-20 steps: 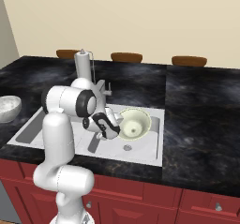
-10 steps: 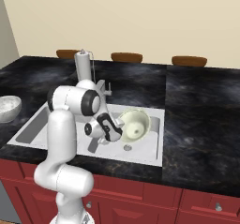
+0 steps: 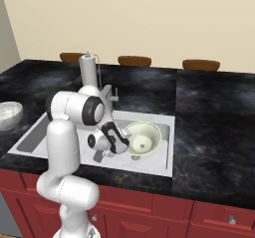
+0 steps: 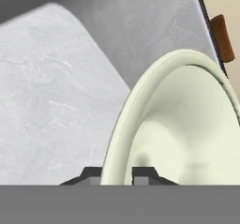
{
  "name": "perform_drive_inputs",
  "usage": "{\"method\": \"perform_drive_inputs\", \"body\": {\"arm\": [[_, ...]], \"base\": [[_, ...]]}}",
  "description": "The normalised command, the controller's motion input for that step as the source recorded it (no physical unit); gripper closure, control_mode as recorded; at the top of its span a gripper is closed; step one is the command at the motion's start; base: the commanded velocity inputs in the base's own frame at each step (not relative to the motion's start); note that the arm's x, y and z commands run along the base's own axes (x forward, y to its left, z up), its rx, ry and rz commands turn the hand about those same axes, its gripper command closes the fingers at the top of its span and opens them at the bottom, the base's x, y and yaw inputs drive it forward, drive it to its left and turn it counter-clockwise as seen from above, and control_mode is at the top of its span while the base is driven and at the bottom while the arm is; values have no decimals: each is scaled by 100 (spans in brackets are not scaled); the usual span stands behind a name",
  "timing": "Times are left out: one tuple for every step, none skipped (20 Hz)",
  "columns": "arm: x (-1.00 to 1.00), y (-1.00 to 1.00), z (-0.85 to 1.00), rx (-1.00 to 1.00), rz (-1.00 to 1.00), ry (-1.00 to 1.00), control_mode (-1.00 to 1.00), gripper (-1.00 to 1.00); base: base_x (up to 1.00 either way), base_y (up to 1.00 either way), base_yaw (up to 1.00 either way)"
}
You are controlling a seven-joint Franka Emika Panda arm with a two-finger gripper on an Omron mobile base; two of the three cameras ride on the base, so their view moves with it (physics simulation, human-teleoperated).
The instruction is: Place the bowl in the left basin and the bowl in the right basin of the sink.
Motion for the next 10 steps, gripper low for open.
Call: {"method": "perform_drive_inputs", "body": {"arm": [[-1, -26, 0, 1, 0, 0, -100, 100], [0, -40, 0, 0, 0, 0, -100, 100], [0, -56, 0, 0, 0, 0, -100, 100], [4, -61, 0, 0, 0, 0, -100, 100], [2, -69, 0, 0, 0, 0, -100, 100], [4, -69, 0, 0, 0, 0, -100, 100], [0, -73, 0, 1, 0, 0, -100, 100], [0, -73, 0, 1, 0, 0, -100, 100], [0, -73, 0, 2, 0, 0, -100, 100], [2, -70, 0, 5, 0, 0, -100, 100]], "base": [[0, 0, 0], [0, 0, 0], [0, 0, 0], [0, 0, 0], [0, 0, 0], [0, 0, 0], [0, 0, 0], [0, 0, 0], [0, 0, 0], [0, 0, 0]]}}
